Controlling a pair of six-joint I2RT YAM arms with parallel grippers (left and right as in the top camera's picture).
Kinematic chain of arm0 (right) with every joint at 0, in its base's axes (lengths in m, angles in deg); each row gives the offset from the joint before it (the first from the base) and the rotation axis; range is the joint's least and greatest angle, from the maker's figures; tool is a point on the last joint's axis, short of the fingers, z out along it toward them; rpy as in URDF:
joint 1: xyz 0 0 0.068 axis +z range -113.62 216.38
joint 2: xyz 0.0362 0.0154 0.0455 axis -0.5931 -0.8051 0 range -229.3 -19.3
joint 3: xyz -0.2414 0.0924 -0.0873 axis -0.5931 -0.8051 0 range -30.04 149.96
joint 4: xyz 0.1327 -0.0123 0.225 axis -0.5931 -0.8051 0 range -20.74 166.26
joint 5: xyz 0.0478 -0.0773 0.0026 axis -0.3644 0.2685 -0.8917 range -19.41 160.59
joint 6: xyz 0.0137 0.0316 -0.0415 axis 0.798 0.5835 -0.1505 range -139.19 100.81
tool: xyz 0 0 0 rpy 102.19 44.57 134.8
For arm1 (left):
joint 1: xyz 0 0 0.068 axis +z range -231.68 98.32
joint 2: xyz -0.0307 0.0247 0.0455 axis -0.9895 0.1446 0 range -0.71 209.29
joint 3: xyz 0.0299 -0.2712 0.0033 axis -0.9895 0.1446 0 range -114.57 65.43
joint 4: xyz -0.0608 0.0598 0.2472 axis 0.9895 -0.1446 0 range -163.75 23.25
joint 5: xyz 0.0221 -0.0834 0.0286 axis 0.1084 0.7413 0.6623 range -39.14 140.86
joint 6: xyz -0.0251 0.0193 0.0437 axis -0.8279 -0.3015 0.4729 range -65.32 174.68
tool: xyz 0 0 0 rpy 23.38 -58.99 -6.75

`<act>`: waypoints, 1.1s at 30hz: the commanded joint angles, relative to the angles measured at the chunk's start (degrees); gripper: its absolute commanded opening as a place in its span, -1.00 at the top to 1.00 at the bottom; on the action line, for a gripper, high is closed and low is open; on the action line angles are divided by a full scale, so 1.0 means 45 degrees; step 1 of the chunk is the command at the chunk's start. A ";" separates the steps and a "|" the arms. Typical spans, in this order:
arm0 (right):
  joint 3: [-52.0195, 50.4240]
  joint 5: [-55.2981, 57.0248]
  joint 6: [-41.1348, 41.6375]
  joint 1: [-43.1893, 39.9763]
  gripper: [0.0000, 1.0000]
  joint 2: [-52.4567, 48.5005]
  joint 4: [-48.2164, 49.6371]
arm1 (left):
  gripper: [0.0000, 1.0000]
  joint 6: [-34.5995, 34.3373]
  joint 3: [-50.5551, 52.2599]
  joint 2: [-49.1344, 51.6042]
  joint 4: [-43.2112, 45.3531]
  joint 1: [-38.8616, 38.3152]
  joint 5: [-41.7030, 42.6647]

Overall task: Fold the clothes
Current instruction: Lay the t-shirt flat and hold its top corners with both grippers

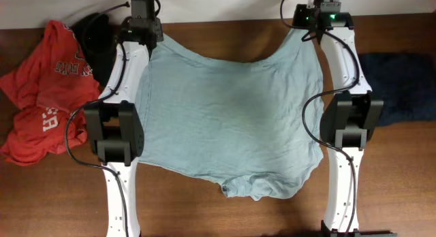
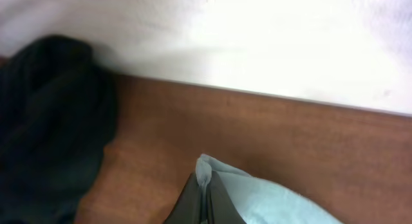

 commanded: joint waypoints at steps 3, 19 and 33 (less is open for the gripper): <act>0.0087 0.0316 -0.0049 0.0005 0.67 -0.0233 0.0228 | 0.90 -0.0112 0.0005 0.0126 0.0321 0.0097 -0.0296; 0.0126 -0.1885 -0.0044 -0.0102 -0.97 0.0874 -0.3342 | -0.72 -0.0063 0.0000 0.0126 -0.0447 0.0670 -0.0743; -0.0413 -0.2142 0.1705 0.0359 -0.15 0.0874 -0.6076 | 0.04 -0.0102 0.0000 0.0117 -0.3405 0.0573 0.0986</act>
